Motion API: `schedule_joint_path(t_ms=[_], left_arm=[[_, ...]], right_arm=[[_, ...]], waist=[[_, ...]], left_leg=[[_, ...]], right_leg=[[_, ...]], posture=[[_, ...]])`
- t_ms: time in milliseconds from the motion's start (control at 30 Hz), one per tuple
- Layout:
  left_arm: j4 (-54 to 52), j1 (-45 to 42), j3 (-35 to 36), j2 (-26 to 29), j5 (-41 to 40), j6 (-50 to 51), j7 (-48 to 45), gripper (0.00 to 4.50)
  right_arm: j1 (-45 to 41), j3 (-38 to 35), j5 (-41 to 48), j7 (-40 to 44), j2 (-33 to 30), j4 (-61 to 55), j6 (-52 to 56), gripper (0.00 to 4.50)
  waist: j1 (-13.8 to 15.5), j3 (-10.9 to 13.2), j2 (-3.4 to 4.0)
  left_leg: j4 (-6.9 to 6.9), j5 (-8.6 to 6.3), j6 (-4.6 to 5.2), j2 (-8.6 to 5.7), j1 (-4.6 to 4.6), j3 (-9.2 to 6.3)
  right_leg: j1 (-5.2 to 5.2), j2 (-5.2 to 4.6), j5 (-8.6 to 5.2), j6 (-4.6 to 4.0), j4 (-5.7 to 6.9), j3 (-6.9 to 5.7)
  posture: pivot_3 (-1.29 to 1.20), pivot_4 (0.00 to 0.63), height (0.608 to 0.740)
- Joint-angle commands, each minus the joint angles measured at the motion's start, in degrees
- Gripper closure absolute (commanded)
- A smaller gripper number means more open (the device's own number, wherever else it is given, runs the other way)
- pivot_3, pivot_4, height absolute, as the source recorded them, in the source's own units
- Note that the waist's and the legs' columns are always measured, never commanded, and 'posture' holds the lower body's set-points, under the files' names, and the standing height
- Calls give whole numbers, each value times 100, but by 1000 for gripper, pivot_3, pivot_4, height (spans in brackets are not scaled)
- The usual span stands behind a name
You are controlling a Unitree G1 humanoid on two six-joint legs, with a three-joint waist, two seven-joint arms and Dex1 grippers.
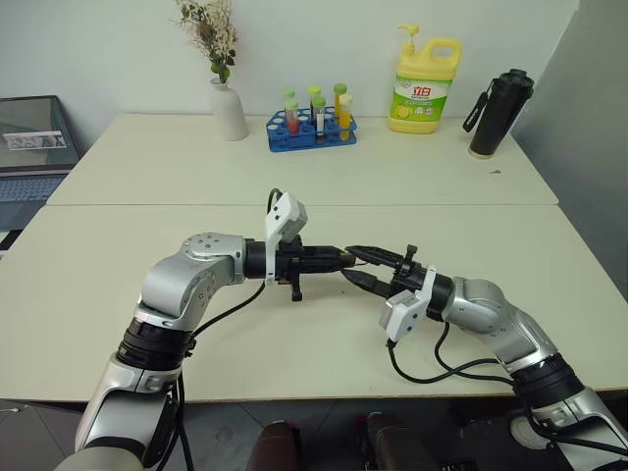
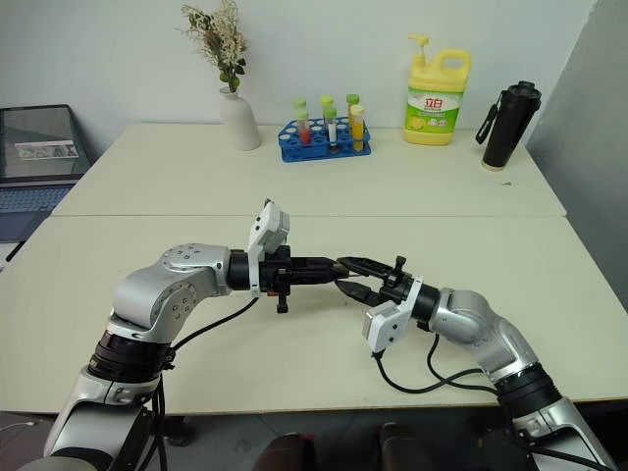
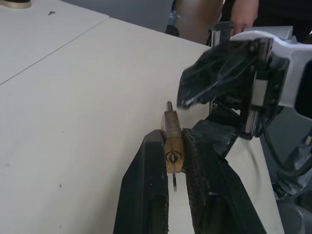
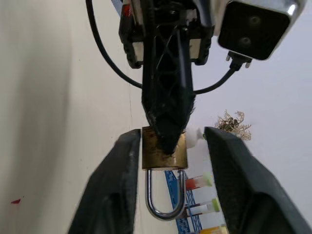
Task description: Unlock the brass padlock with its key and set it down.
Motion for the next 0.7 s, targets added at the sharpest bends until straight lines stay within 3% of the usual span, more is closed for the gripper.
schedule_joint_path(t_ms=[33, 67, 300, 400, 633, 700], left_arm=[[31, -133, 111, -1, 34, -216, -43, 4342], [90, -146, 97, 8, 78, -307, -82, 4342], [506, -385, -65, -43, 338, -833, -386, 4342], [556, -424, -86, -76, 384, -922, -482, 4342], [479, -436, -116, -118, 453, -1010, -611, 4342], [460, -435, -103, -125, 453, -993, -629, 4342]], right_arm=[[32, -241, 89, 20, -138, -254, 110, 1066], [94, -261, 272, 162, -226, -294, 195, 751], [777, -535, 2332, 1366, -606, -901, 1443, 703], [934, -614, 3147, 1809, -660, -1296, 2151, 1622], [833, -616, 4137, 2338, -545, -1861, 3691, 4268], [761, -631, 4222, 2399, -489, -1900, 3912, 4500]], waist=[[2, 0, 0], [2, 0, 0], [17, 4, -4], [-10, 4, -4], [-5, 5, -5], [-6, 5, -5]], left_leg=[[0, 0, 0, 0, 0, 0], [0, 0, 0, -1, -1, 0], [0, 0, 0, -3, -4, 1], [0, -1, 1, -1, -4, 0], [-1, -1, 1, 0, -3, -6], [-1, -1, 1, 1, -2, -4]], right_leg=[[0, 0, 0, 0, 0, 0], [0, 0, 0, 0, 0, 0], [0, -1, 0, 0, -5, -1], [0, 0, 0, 1, -4, 0], [0, 15, -1, 2, -4, -6], [0, 15, -1, 2, -4, -4]], posture=[[0, 150, 740], [0, 150, 740], [0, 150, 740], [0, 150, 740], [0, 150, 740], [0, 150, 740]])
